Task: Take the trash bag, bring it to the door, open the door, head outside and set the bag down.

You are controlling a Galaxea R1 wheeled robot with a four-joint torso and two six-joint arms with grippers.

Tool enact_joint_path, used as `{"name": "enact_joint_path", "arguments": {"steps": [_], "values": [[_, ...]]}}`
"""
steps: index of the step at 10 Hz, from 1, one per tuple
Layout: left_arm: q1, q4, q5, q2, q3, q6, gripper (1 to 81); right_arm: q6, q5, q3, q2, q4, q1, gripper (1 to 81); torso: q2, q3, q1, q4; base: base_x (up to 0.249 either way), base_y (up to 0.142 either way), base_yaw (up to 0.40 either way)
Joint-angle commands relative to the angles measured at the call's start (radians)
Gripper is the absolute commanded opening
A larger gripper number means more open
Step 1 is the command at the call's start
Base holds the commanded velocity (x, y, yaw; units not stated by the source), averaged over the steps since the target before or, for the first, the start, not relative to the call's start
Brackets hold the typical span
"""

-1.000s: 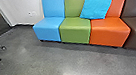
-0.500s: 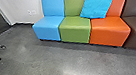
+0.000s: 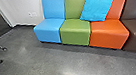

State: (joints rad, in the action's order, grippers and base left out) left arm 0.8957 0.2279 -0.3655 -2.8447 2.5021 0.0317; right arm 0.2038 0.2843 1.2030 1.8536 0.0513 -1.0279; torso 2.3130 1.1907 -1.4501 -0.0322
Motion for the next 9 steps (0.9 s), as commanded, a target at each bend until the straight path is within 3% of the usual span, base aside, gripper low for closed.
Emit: {"name": "enact_joint_path", "arguments": {"steps": [1,9], "values": [[-0.076,0.022,-0.073,0.066,-0.086,0.007,1.0,0.000,0.052,-0.008,-0.045,-0.014,0.044,81.1,-0.097,-0.096,0.063,0.000,0.000,0.000,0.000],[0.010,0.008,-0.073,0.096,-0.089,0.002,1.0,-0.001,0.047,0.139,0.121,-0.011,-0.047,81.1,-0.372,-0.378,0.243,0.000,0.000,0.000,0.000]]}}
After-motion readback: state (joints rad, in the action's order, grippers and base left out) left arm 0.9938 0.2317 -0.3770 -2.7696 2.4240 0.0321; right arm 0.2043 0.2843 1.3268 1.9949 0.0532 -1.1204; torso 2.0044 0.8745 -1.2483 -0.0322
